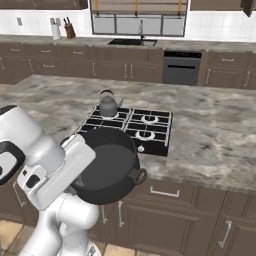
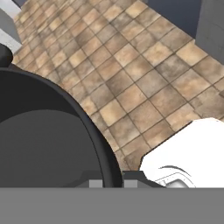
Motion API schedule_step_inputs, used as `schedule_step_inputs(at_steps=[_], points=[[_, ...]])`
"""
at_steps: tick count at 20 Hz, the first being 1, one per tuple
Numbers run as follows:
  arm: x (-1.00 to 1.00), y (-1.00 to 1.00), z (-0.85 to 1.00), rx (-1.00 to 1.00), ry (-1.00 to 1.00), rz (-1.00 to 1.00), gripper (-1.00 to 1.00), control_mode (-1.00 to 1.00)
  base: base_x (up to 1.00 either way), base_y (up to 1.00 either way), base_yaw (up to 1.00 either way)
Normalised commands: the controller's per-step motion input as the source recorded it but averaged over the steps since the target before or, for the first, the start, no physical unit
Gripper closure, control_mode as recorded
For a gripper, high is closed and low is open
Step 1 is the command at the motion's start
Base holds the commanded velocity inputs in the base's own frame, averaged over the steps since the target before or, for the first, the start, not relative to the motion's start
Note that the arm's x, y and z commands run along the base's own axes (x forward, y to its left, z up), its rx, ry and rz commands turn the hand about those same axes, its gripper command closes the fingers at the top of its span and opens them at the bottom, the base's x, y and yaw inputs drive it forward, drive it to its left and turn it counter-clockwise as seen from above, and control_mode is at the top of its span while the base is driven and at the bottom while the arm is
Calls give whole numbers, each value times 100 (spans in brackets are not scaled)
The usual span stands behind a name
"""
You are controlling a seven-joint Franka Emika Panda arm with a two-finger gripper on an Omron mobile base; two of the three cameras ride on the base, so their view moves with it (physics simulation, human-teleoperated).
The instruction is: Pick the kettle from the cabinet and place it on a stove burner. Then pick the pot from the counter and place it on another stove burner. Finally, turn both burners on.
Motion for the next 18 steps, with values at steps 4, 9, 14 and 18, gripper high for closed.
schedule_step_inputs(at_steps=[4, 9, 14, 18], points=[[0, 0, 0, 0, 0, 0, 100, 100, 10, -59, 34], [0, 0, 0, 0, 0, 0, 100, 100, 12, -34, 7], [0, 0, 0, 0, 0, 0, 100, 100, 44, -14, 0], [0, 0, 0, 0, 0, 0, 100, 100, 33, 1, -6]])
